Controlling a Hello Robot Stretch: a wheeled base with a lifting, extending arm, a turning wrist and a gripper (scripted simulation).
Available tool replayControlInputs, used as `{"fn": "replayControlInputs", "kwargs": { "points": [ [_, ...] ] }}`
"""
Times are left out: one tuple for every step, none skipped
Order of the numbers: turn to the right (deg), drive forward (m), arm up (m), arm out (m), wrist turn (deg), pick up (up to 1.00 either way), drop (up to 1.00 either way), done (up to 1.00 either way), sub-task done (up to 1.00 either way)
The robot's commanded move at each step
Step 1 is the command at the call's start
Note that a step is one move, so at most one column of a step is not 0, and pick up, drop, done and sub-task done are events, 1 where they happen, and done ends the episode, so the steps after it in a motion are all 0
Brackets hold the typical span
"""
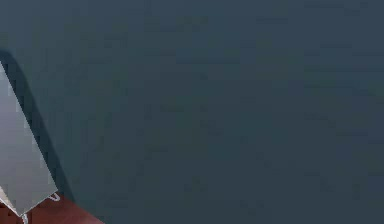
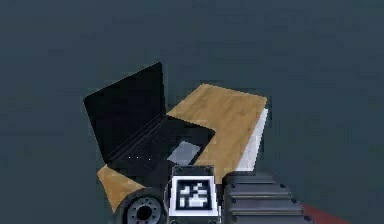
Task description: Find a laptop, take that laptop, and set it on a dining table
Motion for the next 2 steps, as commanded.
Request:
{"fn": "replayControlInputs", "kwargs": {
  "points": [
    [0.0,0.0,0.0,0.1,0.0,0.0,0.0,0.0,0.0],
    [0.0,0.0,0.0,0.0,45.0,0.0,0.0,0.0,0.0]
  ]
}}
